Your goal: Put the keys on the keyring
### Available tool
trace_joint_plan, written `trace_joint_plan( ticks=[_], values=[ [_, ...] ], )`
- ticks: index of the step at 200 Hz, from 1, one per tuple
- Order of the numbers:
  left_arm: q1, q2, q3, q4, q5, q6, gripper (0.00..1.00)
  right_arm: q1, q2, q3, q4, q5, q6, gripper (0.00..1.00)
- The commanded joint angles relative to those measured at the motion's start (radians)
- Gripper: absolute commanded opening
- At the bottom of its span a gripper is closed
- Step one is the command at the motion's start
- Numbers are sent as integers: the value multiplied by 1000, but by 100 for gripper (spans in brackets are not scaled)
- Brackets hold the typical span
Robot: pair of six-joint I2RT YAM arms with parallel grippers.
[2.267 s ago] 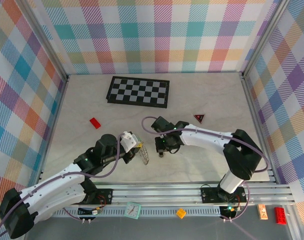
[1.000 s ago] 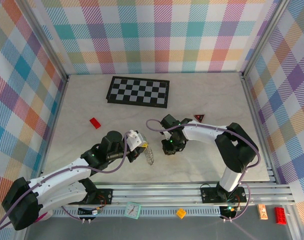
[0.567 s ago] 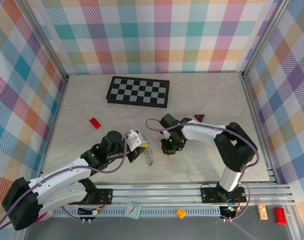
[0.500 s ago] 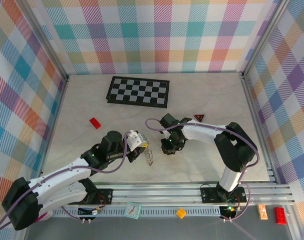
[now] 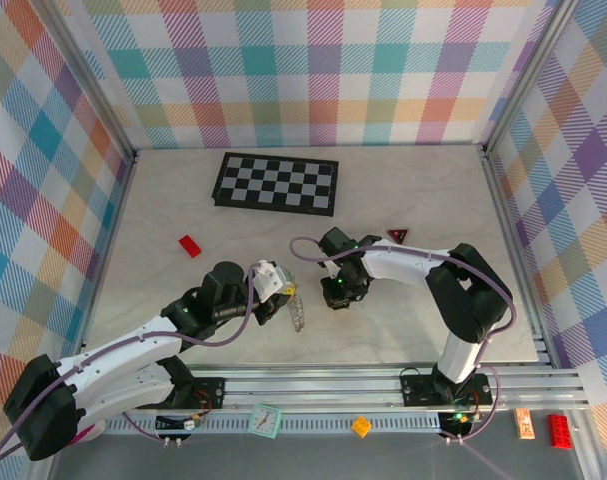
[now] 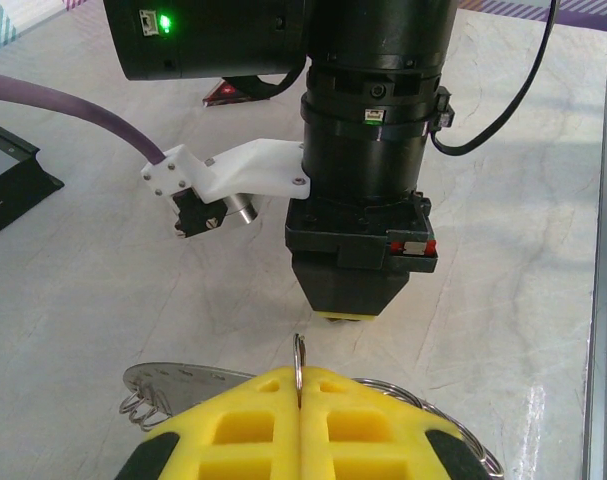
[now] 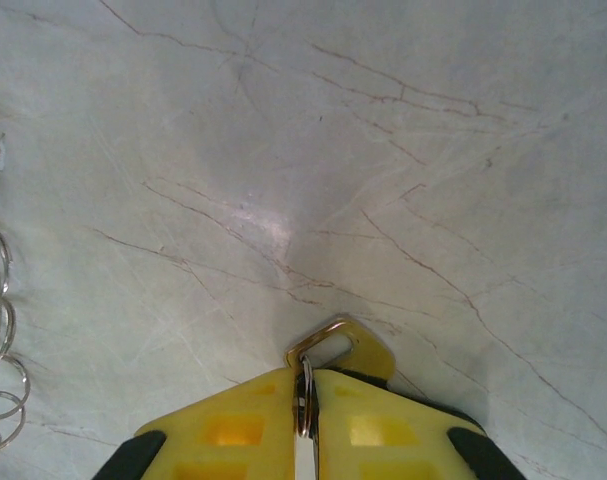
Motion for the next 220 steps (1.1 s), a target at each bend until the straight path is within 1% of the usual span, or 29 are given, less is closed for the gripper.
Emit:
trace_joint_plan(
  ticks=[1,25,63,85,95,124,141,164,191,220],
  values=[
    [2,-8,33,33,27,16,0,-5,16,31,-22,6,-3,9],
    [1,-10,33,31,25,16,0,-5,8,30,-25,7,-1,0],
    [2,-11,31,32,21,13,0,-5,-50,26,-19,3,-14,0],
    [1,-12,30,39,21,7,0,-4,-130,-3,16,-4,-59,0],
    [1,-13,30,41,21,4,0,-2,-175,-28,46,14,-90,0],
    [1,-14,29,47,15,-8,0,22,-322,-109,170,83,-200,0],
    [2,-15,27,54,12,-19,0,24,-389,-153,247,83,-258,0],
    [1,-15,22,72,15,-36,0,24,-459,-192,334,13,-319,0],
    [1,-22,9,97,14,-60,0,24,-528,-234,417,-149,-352,0],
    [0,-25,-4,117,16,-71,0,24,-549,-237,431,-268,-359,0]
  ],
)
